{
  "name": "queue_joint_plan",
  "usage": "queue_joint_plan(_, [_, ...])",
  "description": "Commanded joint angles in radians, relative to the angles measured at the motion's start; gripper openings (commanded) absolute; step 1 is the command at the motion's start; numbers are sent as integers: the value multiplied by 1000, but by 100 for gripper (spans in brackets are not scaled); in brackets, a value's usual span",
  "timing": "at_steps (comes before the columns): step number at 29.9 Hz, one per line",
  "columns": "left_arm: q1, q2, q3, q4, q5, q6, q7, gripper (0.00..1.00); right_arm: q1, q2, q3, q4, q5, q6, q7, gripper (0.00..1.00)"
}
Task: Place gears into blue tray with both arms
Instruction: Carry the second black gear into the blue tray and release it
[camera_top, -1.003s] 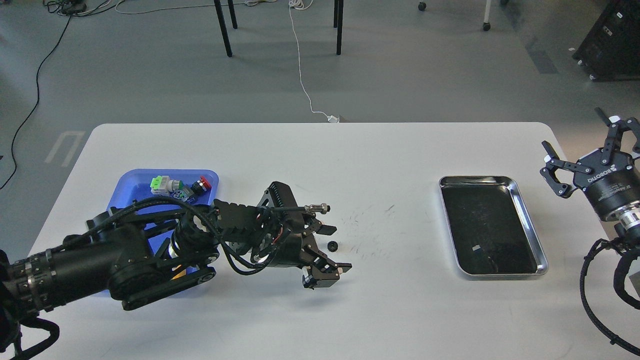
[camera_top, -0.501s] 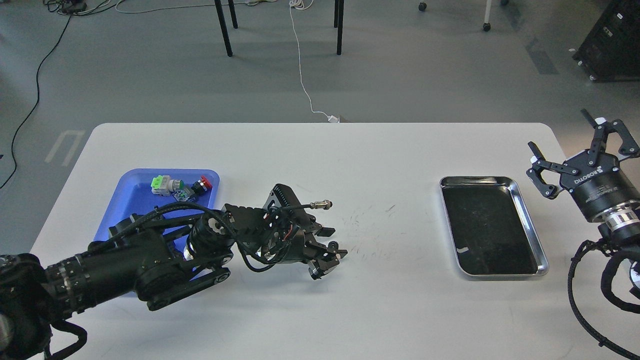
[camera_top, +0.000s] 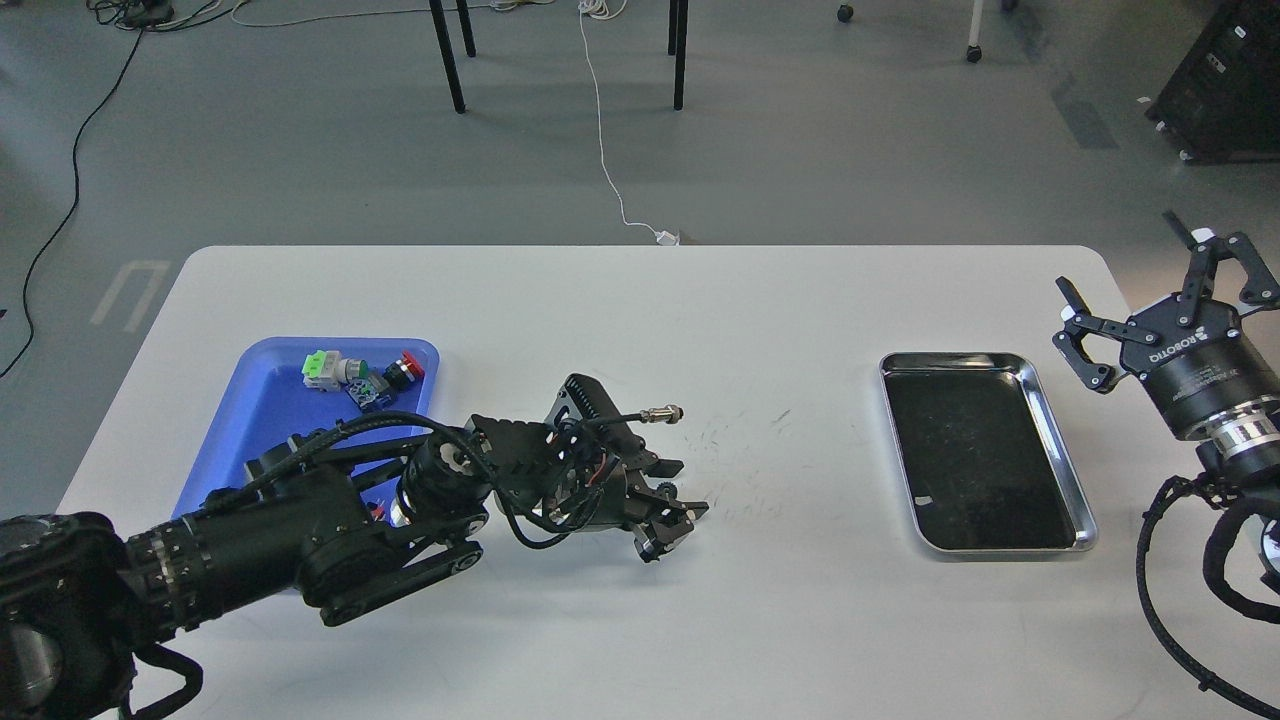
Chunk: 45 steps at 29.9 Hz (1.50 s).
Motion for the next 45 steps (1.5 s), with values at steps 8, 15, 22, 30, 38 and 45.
queue_joint_plan(8, [16, 14, 0, 10, 0, -2, -7, 30, -2, -2, 3, 5, 0, 1, 0, 96])
queue_joint_plan(15, [20, 19, -14, 7, 0, -2, -7, 16, -3, -2, 5, 5, 0, -1, 0, 96])
queue_joint_plan(22, [15, 159, -107, -113, 0, 1, -12, 12, -3, -14, 18, 5, 0, 1, 0, 96])
queue_joint_plan(30, [20, 514, -132, -201, -161, 36, -44, 13, -3, -6, 26, 5, -1, -1, 0, 96])
queue_joint_plan(38, [93, 684, -73, -152, -161, 107, -127, 14, -2, 4, 26, 5, -3, -2, 0, 96])
queue_joint_plan(45, [148, 677, -73, -55, -164, 160, -129, 15, -2, -5, 26, 5, -3, -2, 0, 96])
